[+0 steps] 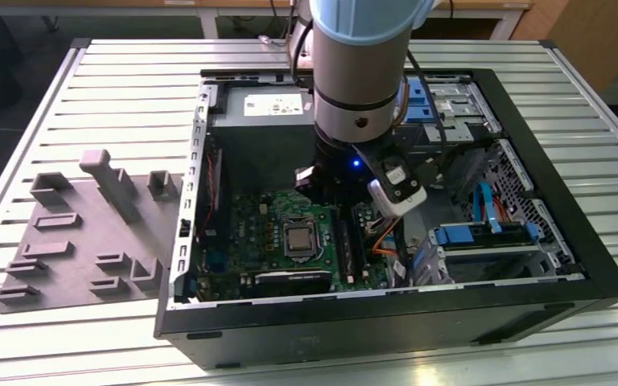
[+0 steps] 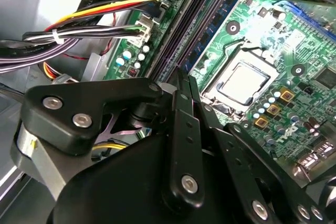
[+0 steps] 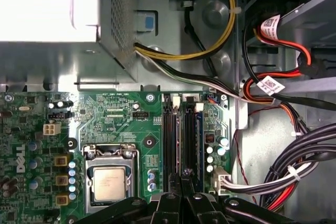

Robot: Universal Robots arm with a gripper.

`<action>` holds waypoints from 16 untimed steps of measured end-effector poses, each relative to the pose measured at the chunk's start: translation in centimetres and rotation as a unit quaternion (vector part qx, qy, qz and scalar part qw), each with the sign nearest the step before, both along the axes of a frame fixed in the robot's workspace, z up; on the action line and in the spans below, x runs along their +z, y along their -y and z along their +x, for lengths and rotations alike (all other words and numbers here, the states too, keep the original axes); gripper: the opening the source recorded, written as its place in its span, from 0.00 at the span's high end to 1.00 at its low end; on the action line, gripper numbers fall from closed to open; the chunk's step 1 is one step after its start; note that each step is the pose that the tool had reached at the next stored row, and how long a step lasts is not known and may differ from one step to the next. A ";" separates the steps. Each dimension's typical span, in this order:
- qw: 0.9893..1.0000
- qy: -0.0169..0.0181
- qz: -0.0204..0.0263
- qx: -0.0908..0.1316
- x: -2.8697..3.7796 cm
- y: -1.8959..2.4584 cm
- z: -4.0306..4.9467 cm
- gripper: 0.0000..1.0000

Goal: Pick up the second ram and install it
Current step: 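Insert the second ram into the second slot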

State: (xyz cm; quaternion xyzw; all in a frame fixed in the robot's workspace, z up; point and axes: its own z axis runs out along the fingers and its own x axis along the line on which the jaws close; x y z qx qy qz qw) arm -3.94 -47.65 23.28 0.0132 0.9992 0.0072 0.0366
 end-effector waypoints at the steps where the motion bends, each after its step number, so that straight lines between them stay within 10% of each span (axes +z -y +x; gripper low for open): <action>1: 1.000 0.000 0.000 0.000 -0.04 -0.03 0.00 0.88; 16: 1.000 0.000 0.000 0.000 -0.56 -0.21 0.02 0.88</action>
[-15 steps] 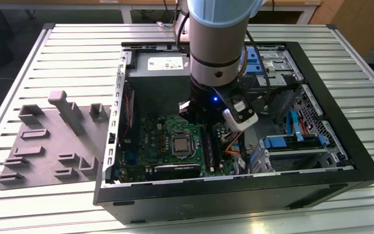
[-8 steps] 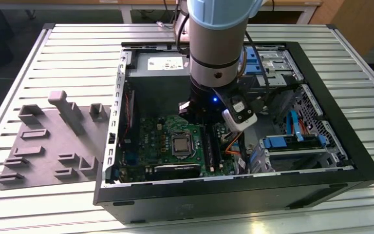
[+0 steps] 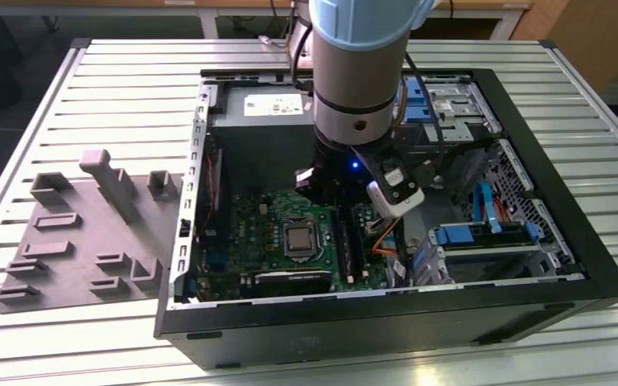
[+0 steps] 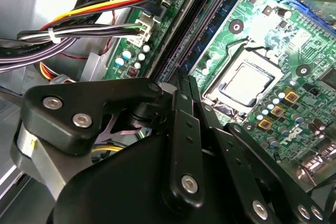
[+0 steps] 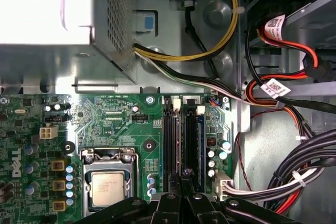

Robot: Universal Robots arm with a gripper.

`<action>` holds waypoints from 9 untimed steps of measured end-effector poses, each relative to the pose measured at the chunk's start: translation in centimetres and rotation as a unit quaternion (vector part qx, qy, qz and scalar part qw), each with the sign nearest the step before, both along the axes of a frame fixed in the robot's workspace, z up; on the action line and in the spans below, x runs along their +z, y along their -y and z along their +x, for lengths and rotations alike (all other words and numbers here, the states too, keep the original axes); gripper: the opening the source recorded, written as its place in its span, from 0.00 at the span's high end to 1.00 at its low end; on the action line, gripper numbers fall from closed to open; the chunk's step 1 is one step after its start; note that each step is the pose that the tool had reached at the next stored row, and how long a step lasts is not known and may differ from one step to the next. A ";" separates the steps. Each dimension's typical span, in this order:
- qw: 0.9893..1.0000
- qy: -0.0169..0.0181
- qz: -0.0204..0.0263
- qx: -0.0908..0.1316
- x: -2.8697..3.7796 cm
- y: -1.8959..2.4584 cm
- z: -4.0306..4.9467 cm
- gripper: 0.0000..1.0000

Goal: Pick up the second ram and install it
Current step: 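Insert the second ram into the second slot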

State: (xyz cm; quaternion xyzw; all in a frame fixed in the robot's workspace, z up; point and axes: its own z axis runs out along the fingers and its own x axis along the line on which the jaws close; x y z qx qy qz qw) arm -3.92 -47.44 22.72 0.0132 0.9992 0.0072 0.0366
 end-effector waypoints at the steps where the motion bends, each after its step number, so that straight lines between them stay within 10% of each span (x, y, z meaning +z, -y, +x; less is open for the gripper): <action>1: 1.000 0.000 0.000 0.000 -0.01 0.00 0.00 0.88; 9: 1.000 0.000 -0.001 0.000 -0.16 0.00 0.00 0.88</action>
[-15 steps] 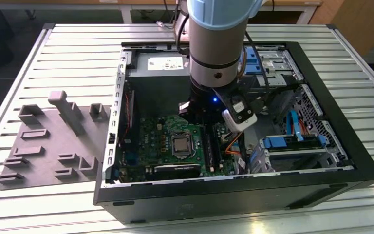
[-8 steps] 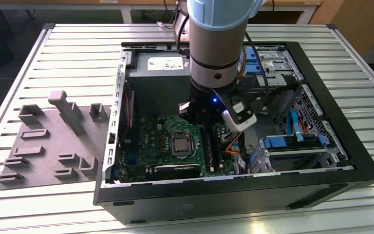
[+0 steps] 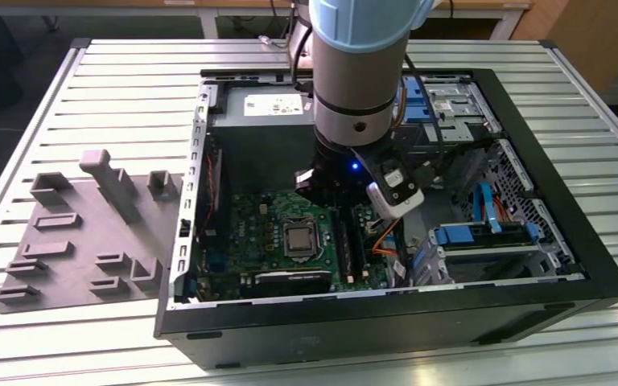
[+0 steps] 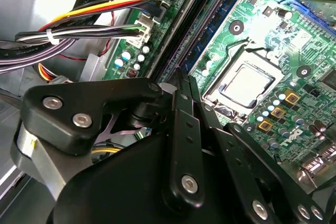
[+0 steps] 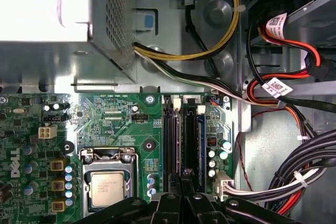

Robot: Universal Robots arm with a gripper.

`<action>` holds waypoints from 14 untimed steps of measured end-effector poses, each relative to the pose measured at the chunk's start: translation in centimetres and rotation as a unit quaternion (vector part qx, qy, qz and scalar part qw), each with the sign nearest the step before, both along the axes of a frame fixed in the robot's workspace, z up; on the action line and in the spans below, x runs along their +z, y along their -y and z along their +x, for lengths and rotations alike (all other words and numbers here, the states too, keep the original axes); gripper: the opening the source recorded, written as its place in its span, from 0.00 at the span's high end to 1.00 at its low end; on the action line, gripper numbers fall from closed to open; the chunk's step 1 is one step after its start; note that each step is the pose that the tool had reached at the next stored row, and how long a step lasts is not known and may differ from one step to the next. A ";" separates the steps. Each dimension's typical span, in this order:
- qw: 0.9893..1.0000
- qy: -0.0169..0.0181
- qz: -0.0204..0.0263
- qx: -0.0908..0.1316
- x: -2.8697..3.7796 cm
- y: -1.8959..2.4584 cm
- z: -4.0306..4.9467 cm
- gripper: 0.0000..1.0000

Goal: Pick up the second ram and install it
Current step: 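Insert the second ram into the second slot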

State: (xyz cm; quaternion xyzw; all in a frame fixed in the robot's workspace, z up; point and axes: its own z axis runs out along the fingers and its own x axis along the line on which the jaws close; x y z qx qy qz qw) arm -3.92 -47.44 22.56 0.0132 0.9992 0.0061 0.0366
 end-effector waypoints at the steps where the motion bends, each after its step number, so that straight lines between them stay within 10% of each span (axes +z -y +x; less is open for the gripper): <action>1: 1.000 0.000 0.000 0.000 0.00 0.00 0.00 0.88; 14: 1.000 0.000 0.000 0.000 -0.22 0.00 -0.10 0.88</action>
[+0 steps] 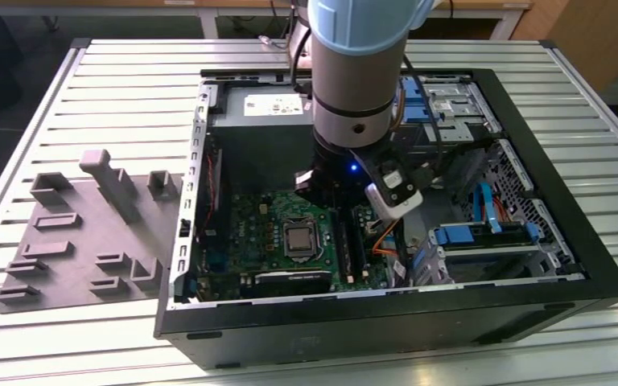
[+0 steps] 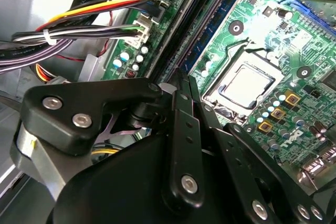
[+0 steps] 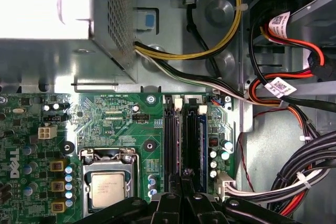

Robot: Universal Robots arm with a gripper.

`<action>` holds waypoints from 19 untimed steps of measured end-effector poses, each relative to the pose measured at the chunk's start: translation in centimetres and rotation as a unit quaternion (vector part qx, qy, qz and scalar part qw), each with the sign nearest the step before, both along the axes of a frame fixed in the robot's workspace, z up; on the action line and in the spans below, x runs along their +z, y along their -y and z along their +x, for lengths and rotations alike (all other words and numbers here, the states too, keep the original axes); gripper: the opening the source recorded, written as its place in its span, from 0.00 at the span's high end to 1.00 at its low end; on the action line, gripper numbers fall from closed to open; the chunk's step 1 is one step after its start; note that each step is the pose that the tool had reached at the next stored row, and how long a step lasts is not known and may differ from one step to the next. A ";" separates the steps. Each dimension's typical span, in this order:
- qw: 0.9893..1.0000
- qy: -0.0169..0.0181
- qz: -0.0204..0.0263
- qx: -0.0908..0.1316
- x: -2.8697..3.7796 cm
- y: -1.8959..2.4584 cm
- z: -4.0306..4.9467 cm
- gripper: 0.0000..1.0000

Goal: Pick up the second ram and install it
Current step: 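Insert the second ram into the second slot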

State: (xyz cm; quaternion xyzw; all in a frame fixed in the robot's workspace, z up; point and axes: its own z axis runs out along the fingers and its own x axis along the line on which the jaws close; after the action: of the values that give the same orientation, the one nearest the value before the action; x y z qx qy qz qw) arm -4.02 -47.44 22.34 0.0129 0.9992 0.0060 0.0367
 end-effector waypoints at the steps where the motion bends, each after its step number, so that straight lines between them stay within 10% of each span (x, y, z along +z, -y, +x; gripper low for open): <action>1: 1.000 0.000 0.000 0.000 -0.03 0.00 -0.01 0.88; 19: 1.000 0.000 0.000 0.000 -0.57 0.00 -0.02 0.88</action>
State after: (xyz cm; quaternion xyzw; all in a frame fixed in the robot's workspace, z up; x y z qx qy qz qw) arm -4.04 -47.44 21.77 0.0129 0.9992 0.0061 0.0367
